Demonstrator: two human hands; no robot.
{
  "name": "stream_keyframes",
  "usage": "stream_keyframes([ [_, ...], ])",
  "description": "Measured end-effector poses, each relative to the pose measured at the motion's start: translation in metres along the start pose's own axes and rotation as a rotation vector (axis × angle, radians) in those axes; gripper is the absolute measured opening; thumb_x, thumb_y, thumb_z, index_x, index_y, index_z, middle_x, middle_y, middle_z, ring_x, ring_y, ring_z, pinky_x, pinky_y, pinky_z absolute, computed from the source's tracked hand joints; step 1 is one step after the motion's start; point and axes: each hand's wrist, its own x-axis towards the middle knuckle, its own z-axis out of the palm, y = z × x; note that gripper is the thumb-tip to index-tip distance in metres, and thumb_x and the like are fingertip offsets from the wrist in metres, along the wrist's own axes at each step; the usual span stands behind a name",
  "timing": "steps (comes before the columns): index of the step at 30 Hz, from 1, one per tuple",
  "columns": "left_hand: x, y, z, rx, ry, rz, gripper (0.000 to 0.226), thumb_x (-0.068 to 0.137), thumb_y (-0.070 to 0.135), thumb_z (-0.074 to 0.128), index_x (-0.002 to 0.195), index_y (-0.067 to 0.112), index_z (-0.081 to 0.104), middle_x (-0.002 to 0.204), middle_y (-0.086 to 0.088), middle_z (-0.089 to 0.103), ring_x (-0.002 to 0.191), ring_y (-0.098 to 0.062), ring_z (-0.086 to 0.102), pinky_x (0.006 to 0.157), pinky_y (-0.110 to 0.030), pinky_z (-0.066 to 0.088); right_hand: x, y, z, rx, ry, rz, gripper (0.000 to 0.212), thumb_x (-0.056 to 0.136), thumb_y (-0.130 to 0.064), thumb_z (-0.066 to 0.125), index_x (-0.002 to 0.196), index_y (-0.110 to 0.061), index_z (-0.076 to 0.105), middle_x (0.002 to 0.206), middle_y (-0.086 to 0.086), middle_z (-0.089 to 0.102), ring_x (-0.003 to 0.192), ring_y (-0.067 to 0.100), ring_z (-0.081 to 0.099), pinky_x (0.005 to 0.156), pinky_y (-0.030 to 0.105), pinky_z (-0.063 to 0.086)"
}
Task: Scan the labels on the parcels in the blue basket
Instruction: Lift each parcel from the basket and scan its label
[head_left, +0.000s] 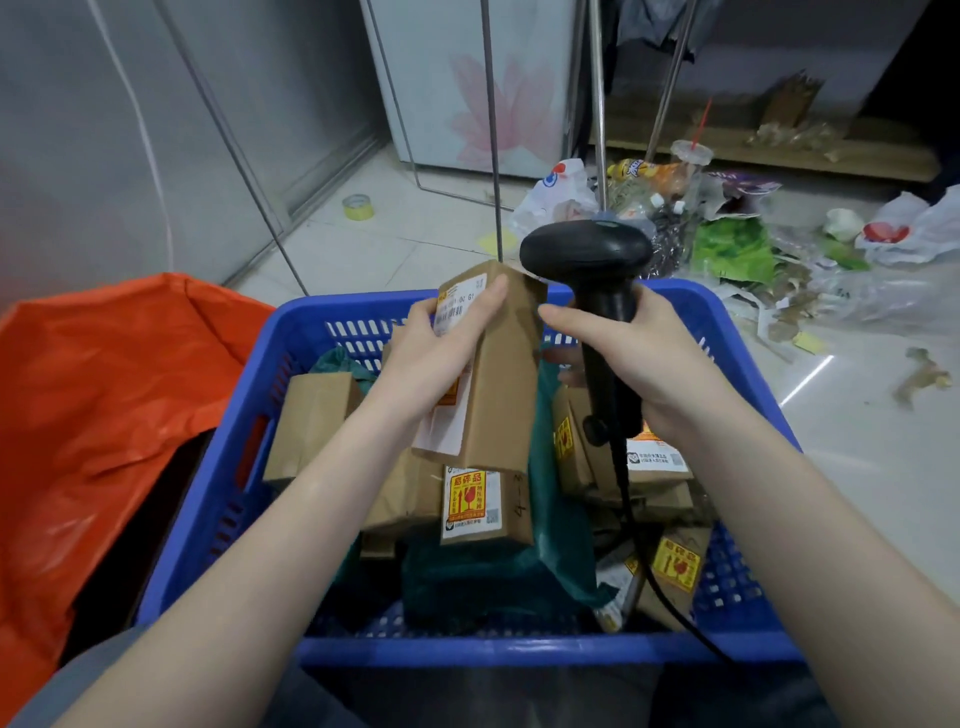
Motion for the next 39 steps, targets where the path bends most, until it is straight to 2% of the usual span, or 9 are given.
stream_keyframes([
  [2, -0.002, -0.005, 0.005, 0.031, -0.007, 0.015, 0.092, 0.057, 0.089, 0.046, 0.128, 0.032, 0.048, 0.127, 0.003, 0.057, 0.114, -0.018, 0.055, 0.098, -0.040, 0.044, -0.001, 0.001, 0.002, -0.020, 0.013, -0.012, 0.033, 0.077, -0.024, 0.077, 0.105, -0.021, 0.060, 0.096, 0.000, 0.067, 0.087, 0.022, 0.070, 0.061, 0.028, 0.056],
  [5, -0.003, -0.008, 0.009, 0.056, -0.055, 0.065, 0.066, 0.067, 0.082, 0.047, 0.116, 0.039, 0.051, 0.116, 0.006, 0.063, 0.103, -0.011, 0.062, 0.092, -0.036, 0.050, 0.000, 0.003, 0.002, -0.068, 0.037, -0.016, 0.042, 0.076, -0.028, 0.077, 0.113, -0.020, 0.060, 0.104, 0.002, 0.069, 0.092, 0.017, 0.069, 0.066, 0.031, 0.060],
  [10, -0.004, -0.004, 0.001, 0.038, -0.117, 0.113, 0.024, 0.091, 0.058, 0.040, 0.109, 0.045, 0.049, 0.083, 0.022, 0.063, 0.062, 0.020, 0.059, 0.045, 0.002, 0.038, 0.002, 0.003, -0.002, -0.085, 0.060, 0.031, 0.037, 0.076, -0.026, 0.077, 0.108, -0.018, 0.060, 0.102, 0.005, 0.073, 0.093, 0.020, 0.070, 0.080, 0.040, 0.058],
  [15, -0.008, -0.005, -0.011, 0.010, -0.149, 0.164, 0.041, 0.094, 0.050, 0.041, 0.134, 0.043, 0.041, 0.070, 0.042, 0.057, 0.061, 0.031, 0.050, 0.049, 0.002, 0.037, 0.001, -0.001, -0.008, 0.007, 0.061, 0.059, 0.022, 0.080, -0.021, 0.074, 0.097, -0.017, 0.060, 0.081, -0.001, 0.073, 0.059, 0.005, 0.067, 0.052, 0.018, 0.050],
  [22, -0.008, -0.011, -0.015, -0.006, -0.320, 0.075, 0.063, 0.086, 0.062, 0.045, 0.137, 0.028, 0.038, 0.097, 0.021, 0.070, 0.093, 0.003, 0.065, 0.089, -0.026, 0.045, 0.004, -0.006, -0.013, 0.148, 0.134, 0.082, 0.038, 0.081, -0.020, 0.073, 0.115, -0.009, 0.060, 0.066, -0.004, 0.073, 0.049, 0.008, 0.064, 0.046, 0.019, 0.048],
  [26, -0.010, -0.007, -0.011, -0.080, -0.354, -0.008, 0.046, 0.068, 0.076, 0.052, 0.099, 0.045, 0.066, 0.104, 0.017, 0.072, 0.110, -0.013, 0.062, 0.106, -0.048, 0.038, 0.003, -0.007, -0.016, 0.170, 0.178, 0.095, 0.042, 0.081, -0.022, 0.074, 0.118, -0.011, 0.058, 0.079, 0.002, 0.075, 0.059, 0.012, 0.068, 0.049, 0.020, 0.051],
  [28, -0.009, -0.007, -0.011, -0.107, -0.381, -0.014, 0.042, 0.061, 0.070, 0.054, 0.090, 0.042, 0.068, 0.091, 0.019, 0.075, 0.104, -0.013, 0.065, 0.104, -0.049, 0.040, 0.002, -0.007, -0.016, 0.176, 0.188, 0.096, 0.041, 0.080, -0.023, 0.074, 0.117, -0.011, 0.058, 0.077, 0.001, 0.075, 0.056, 0.011, 0.069, 0.049, 0.020, 0.052],
  [34, -0.006, -0.009, -0.011, -0.089, -0.394, 0.004, 0.056, 0.080, 0.049, 0.061, 0.130, 0.029, 0.046, 0.098, 0.008, 0.076, 0.087, -0.009, 0.073, 0.078, -0.028, 0.056, 0.001, -0.009, -0.018, 0.142, 0.184, 0.108, 0.020, 0.083, -0.021, 0.071, 0.096, -0.014, 0.058, 0.071, 0.002, 0.072, 0.049, 0.011, 0.065, 0.049, 0.021, 0.053],
  [39, -0.003, -0.008, -0.012, -0.104, -0.293, 0.043, 0.070, 0.066, 0.056, 0.066, 0.127, 0.028, 0.049, 0.102, 0.005, 0.074, 0.088, -0.011, 0.073, 0.084, -0.032, 0.056, 0.001, -0.010, -0.018, 0.121, 0.189, 0.140, 0.012, 0.085, -0.026, 0.067, 0.087, -0.017, 0.060, 0.081, 0.005, 0.070, 0.067, 0.019, 0.066, 0.051, 0.024, 0.055],
])
